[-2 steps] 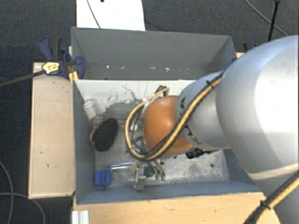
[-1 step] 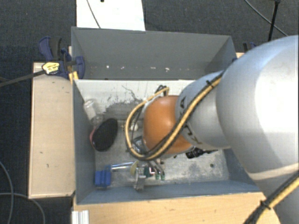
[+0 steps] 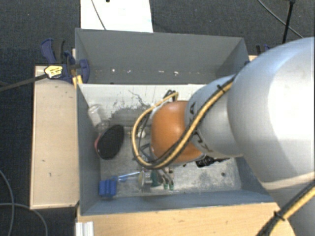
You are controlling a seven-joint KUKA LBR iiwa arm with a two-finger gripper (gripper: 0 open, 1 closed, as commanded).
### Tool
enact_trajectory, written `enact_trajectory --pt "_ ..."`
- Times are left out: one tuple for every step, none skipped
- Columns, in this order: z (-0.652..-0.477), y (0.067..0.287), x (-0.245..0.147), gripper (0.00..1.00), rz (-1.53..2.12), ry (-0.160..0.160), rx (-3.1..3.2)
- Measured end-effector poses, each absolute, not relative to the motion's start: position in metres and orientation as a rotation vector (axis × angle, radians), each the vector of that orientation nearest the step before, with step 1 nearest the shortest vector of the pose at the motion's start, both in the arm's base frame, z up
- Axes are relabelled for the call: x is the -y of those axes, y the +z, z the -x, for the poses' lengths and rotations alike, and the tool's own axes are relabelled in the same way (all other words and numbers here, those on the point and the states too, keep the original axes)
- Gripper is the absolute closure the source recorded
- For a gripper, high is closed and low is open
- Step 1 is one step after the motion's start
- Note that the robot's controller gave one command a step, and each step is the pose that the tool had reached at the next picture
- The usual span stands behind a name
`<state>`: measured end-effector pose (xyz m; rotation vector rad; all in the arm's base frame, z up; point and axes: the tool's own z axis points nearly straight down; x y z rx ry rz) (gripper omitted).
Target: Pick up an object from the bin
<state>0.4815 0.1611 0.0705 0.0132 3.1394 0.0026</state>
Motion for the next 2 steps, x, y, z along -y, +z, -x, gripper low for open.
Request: enact_trajectory --pt "-0.482 0.085 -0.161 1.0 -0.017 0.003 -3.138" --pt "-0.483 0.124 -0.161 1.0 -0.018 0.004 -3.136"
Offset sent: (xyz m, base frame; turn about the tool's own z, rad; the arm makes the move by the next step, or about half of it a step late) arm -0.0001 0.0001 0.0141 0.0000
